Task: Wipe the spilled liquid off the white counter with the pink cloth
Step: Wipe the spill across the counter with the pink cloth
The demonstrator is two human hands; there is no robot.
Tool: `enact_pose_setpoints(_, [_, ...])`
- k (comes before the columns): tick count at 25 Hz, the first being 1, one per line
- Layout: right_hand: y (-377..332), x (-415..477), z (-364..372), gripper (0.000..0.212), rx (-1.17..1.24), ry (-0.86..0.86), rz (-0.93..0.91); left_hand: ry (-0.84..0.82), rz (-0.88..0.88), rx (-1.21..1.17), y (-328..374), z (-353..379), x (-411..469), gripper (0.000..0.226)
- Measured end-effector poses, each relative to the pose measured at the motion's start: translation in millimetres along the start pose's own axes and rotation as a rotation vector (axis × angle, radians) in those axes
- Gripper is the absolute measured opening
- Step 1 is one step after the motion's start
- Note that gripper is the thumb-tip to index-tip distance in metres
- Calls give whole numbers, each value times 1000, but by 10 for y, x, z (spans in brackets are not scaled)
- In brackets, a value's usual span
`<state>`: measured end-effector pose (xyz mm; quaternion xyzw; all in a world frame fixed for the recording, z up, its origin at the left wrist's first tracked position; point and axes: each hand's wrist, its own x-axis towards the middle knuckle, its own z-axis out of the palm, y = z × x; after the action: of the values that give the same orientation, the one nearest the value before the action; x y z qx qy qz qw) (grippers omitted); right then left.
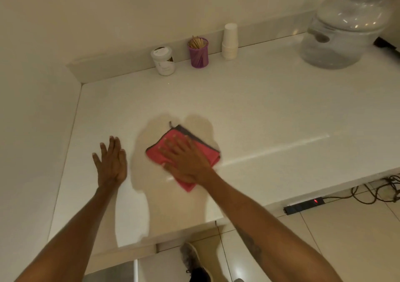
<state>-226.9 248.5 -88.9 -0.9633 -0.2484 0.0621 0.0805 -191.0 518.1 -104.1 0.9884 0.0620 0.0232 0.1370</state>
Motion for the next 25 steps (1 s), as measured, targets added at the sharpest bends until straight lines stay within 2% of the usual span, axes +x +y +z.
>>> enact_pose_setpoints(3, [-30, -395, 92, 58, -39, -12, -138, -32, 22, 16, -5, -17, -5, 53])
enact_pose_setpoints(5, [246, -637, 83, 56, -34, 4, -113, -45, 32, 38, -5, -27, -12, 53])
enact_pose_setpoints(10, [1395, -1393, -135, 54, 55, 80, 256, -51, 40, 30, 2, -51, -41, 53])
enact_pose_setpoints(13, [2142, -1931, -240, 63, 32, 135, 504, -50, 28, 34, 0, -58, -29, 52])
enact_pose_setpoints(16, [2508, -2097, -277, 73, 44, 165, 744, -44, 15, 19, 19, -62, -28, 52])
enact_pose_setpoints(19, [2386, -1967, -243, 73, 78, 190, 875, -47, 14, 3, 41, -78, -39, 52])
enact_pose_setpoints(21, [2081, -1788, -169, 72, 115, 200, 890, -54, -1, 19, 42, -70, -34, 53])
enact_pose_setpoints(25, [954, -1147, -3, 65, 131, 191, 700, -60, -2, 28, 15, -57, -10, 53])
